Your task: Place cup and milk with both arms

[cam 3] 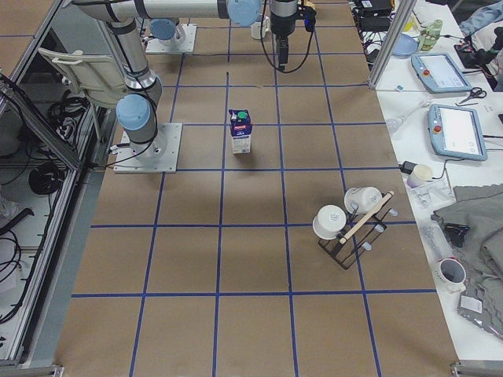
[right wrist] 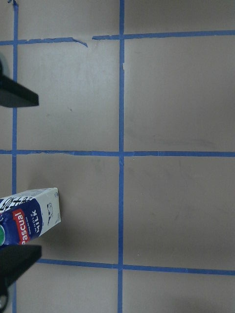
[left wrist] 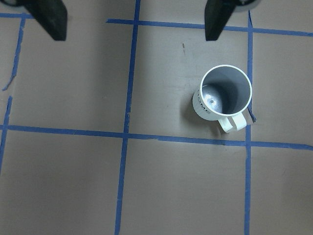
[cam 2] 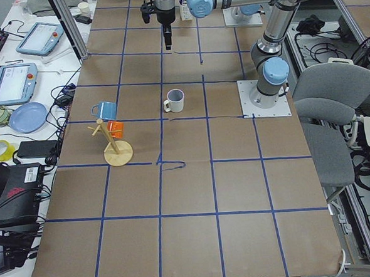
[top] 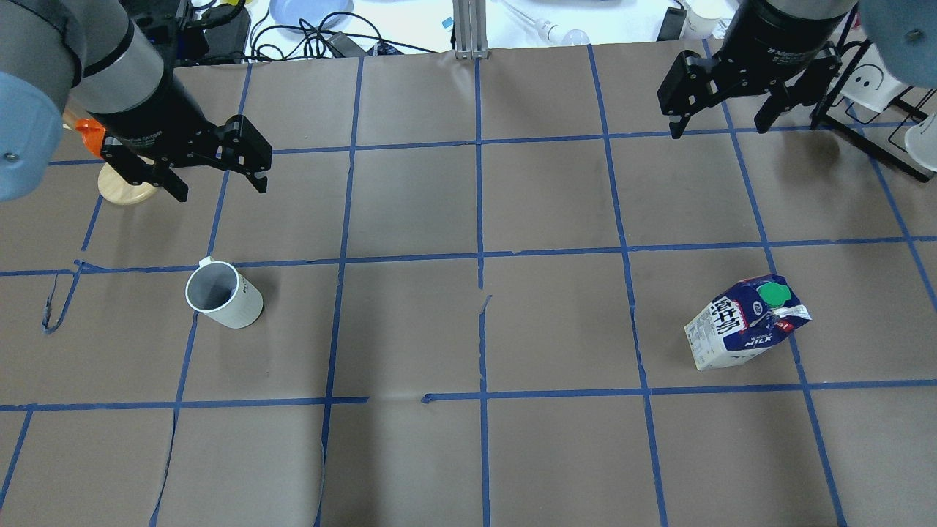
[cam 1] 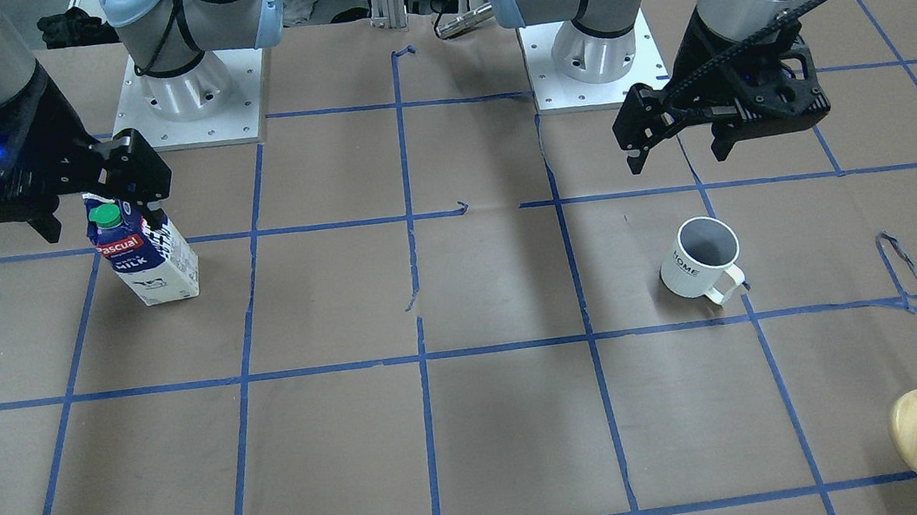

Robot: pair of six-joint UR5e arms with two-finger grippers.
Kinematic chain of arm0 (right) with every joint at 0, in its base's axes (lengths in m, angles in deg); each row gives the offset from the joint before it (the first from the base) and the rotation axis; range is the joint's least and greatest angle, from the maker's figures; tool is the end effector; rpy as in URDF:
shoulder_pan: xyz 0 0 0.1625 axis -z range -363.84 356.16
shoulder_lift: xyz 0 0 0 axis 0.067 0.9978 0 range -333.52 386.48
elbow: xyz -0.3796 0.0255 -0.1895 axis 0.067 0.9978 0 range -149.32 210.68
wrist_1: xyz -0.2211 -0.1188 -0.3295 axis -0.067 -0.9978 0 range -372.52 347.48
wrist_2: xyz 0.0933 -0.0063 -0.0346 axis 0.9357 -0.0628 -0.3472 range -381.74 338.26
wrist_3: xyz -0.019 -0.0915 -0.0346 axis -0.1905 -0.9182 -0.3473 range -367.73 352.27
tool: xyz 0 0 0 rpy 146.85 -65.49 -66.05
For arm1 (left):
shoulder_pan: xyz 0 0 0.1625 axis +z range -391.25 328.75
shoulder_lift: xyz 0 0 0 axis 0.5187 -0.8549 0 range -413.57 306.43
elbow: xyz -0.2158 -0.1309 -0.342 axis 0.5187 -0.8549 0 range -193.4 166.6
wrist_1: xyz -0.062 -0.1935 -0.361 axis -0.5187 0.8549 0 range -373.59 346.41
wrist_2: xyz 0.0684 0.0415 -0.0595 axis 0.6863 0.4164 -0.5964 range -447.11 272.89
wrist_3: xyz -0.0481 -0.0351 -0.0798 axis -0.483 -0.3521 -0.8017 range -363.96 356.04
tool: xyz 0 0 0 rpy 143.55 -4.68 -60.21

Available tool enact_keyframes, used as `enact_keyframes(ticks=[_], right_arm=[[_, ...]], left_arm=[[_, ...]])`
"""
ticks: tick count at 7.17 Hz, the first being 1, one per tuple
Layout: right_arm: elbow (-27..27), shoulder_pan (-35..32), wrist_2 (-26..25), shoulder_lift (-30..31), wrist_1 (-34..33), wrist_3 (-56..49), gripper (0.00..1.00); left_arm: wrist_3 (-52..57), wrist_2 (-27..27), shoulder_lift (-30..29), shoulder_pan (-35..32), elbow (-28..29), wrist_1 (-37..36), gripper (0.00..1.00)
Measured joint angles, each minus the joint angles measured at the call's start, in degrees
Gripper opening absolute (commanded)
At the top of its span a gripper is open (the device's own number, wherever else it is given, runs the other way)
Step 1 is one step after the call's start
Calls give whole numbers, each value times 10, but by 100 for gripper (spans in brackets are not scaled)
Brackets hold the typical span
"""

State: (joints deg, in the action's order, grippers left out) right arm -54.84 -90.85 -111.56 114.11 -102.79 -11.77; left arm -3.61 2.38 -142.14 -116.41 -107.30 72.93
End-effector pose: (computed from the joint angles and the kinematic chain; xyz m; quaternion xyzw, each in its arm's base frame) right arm 0.1067 -0.5195 0.5061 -0.0092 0.9997 -0.0208 0.0003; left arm -0.0930 -0.4923 0.4728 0.0391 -0.9992 0.0091 0.0041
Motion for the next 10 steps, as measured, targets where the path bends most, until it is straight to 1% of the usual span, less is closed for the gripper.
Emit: enact_keyframes(ticks=[6,10], right_arm=[[-1,0,0,0,0,0,100],[-2,0,0,0,0,0,100]], left_arm=[[0,1,-1,1,-1,0,100],[2,19,-11,25,-3,-1,100]])
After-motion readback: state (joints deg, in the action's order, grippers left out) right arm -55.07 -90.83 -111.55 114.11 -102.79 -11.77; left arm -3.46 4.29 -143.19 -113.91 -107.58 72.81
